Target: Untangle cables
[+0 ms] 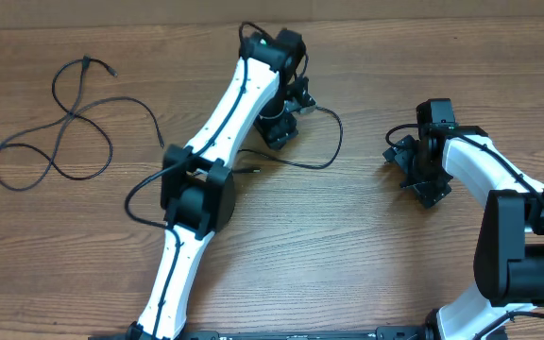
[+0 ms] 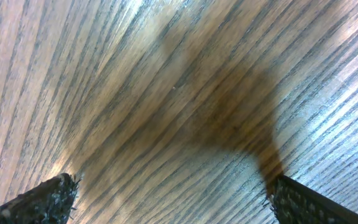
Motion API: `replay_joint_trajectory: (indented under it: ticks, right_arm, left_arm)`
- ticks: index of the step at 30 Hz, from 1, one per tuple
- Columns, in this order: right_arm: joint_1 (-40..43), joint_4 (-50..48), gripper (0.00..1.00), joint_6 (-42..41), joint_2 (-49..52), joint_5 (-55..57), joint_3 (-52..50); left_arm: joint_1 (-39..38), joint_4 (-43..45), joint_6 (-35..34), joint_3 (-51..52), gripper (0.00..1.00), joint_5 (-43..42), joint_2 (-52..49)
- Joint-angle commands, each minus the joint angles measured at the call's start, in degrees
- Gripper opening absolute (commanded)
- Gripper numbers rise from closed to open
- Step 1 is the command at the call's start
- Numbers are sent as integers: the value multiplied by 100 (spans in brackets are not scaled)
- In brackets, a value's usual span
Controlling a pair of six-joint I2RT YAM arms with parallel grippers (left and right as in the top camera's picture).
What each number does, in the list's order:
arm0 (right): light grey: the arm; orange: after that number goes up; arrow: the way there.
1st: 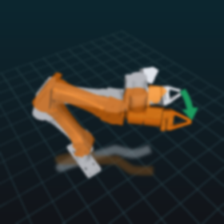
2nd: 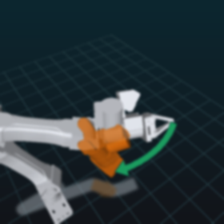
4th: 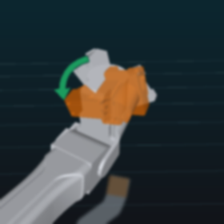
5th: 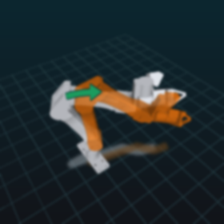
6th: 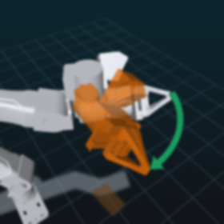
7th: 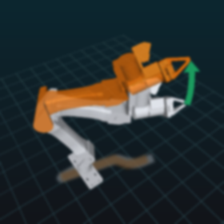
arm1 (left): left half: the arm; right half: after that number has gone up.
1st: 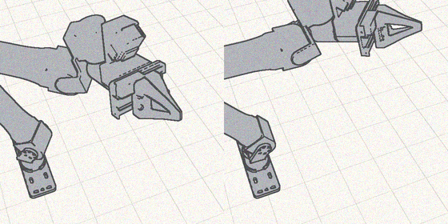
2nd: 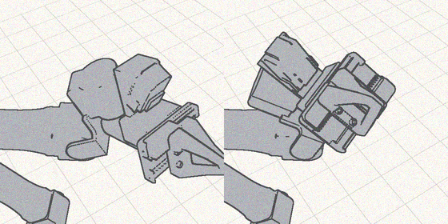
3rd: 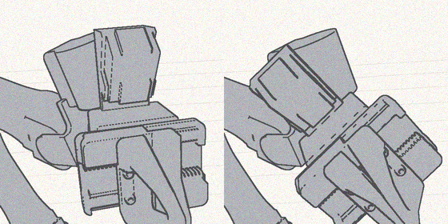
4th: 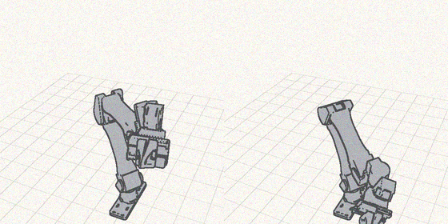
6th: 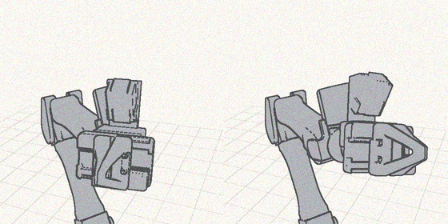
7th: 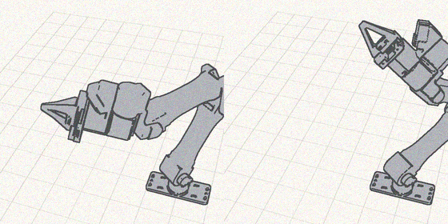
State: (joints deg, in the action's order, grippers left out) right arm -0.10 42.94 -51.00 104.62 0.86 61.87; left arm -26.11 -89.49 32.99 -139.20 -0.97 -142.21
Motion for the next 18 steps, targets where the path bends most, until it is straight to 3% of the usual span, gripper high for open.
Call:
replay_joint_trajectory:
  ticks: [1,5,18]
  right_arm:
    - [28,-103,100,4,234,35,-254]
    - [28,-85,100,4,234,37,-254]
    - [28,-85,100,17,234,37,-254]
  left_arm:
    - [114,-251,1078,-68,68,-17,125]
    - [378,-402,1355,-50,64,-326,28]
    - [1032,-160,1377,57,69,-1327,11]
